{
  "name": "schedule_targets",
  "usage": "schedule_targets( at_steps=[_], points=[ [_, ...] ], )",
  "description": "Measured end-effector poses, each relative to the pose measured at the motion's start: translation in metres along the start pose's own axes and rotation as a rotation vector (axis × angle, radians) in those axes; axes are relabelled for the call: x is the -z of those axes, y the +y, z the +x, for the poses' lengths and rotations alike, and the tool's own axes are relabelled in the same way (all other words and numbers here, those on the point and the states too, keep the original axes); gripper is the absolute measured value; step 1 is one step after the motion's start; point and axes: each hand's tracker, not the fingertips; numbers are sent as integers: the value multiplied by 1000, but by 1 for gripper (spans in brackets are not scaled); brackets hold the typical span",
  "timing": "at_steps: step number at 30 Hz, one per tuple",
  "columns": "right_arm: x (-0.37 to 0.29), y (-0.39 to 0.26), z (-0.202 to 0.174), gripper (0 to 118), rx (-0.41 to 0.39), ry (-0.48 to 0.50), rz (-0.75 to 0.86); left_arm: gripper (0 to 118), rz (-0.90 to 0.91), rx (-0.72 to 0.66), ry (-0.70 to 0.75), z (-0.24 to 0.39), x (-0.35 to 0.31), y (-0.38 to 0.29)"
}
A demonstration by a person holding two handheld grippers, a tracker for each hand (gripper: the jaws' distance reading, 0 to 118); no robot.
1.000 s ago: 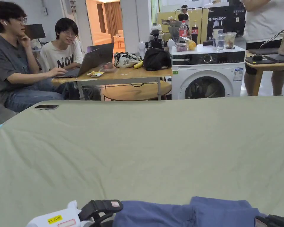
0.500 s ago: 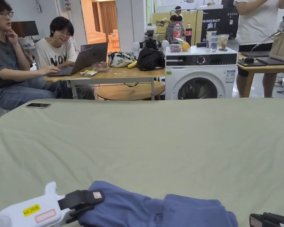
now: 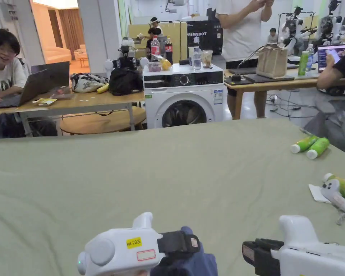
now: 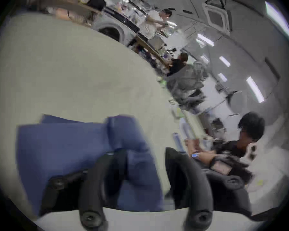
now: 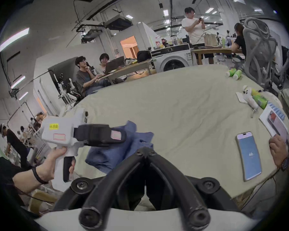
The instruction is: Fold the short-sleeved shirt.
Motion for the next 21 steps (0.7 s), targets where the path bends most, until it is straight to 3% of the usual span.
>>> schedule_targets(
  at_steps=[2, 5, 7, 8, 10, 14, 16, 18, 20, 21],
  points=[
    [-1, -3, 12, 0, 11, -5, -10, 50, 10, 12, -49, 4, -5, 0],
    [-1, -8, 29, 0, 74, -19, -17, 43, 43, 60, 29, 4, -24, 5],
    [1, -12, 33, 0, 95, -19, -19, 9, 70, 15, 60, -6, -26, 7],
    [3, -13, 34, 0, 103, -18, -22, 6, 76, -27, 57, -13, -20, 6],
    [9, -16, 29, 0, 109, -10, -32, 6, 22, -54, 37, -19, -1, -3],
    [22, -24, 13, 0, 77, -30, -50, 3, -298, 165, 190, -16, 62, -32],
    [32, -31, 8, 0, 74, -9, -79, 4, -188, 180, 152, -9, 55, -29],
    [46, -35, 1, 0, 65, 3, -107, 5, -188, 69, 122, -8, 43, -22],
    [61, -31, -7, 0, 40, 10, -129, 6, -114, 98, 63, -4, 14, -16],
    [69, -27, -12, 0, 32, 15, -128, 17, -74, 109, 30, -3, -3, -13]
  ],
)
